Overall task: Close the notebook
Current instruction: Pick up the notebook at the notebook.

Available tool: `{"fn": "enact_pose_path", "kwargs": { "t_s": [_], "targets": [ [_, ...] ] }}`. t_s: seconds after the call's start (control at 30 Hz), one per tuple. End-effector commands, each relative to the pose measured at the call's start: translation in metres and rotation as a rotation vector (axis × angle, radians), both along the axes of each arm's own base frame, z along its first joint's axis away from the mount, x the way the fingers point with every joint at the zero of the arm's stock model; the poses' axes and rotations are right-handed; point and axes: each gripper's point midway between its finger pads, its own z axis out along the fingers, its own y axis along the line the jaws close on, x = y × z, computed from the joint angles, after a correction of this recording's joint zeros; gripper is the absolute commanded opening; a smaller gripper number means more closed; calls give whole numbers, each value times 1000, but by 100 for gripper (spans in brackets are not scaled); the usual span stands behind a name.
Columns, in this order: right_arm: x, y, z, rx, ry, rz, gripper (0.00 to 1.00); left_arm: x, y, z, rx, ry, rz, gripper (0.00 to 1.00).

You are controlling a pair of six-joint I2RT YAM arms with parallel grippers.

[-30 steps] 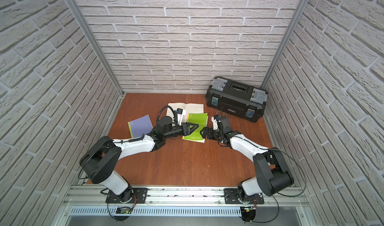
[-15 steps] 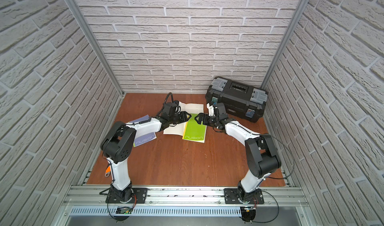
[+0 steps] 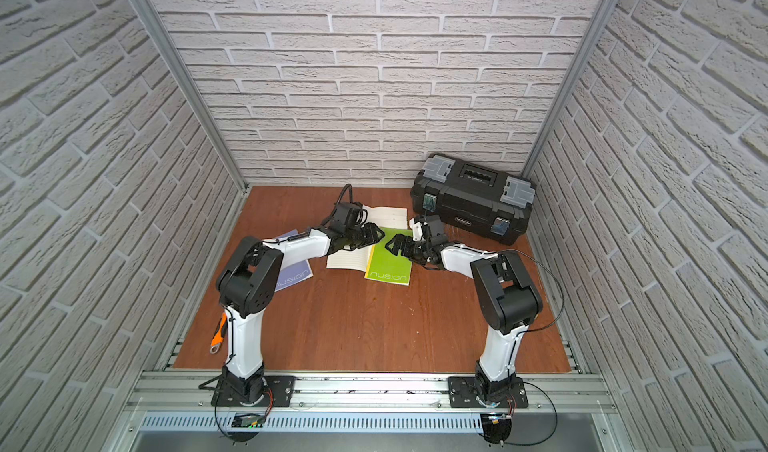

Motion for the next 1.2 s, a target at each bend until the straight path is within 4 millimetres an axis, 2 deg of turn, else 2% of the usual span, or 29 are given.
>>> {"fn": "enact_pose_path", "kwargs": {
  "t_s": [0.0, 0.3, 0.73, 0.97, 1.17],
  "targets": [
    [0, 0, -2, -13, -20, 3, 95, 3, 1, -7, 46, 4, -9, 49],
    [-9, -3, -22, -24, 18, -3, 95, 5, 6, -25, 139, 51, -10, 50],
    [-12, -1, -27, -5, 19, 5, 95, 5, 5, -42, 158, 97, -13, 50],
    [-13, 0, -28, -2, 19, 7, 95, 2, -6, -42, 37, 148, -29, 48],
    [-13, 0, -32, 0, 24, 8, 95, -1, -22, -26, -130, 163, -79, 44]
  ]
}}
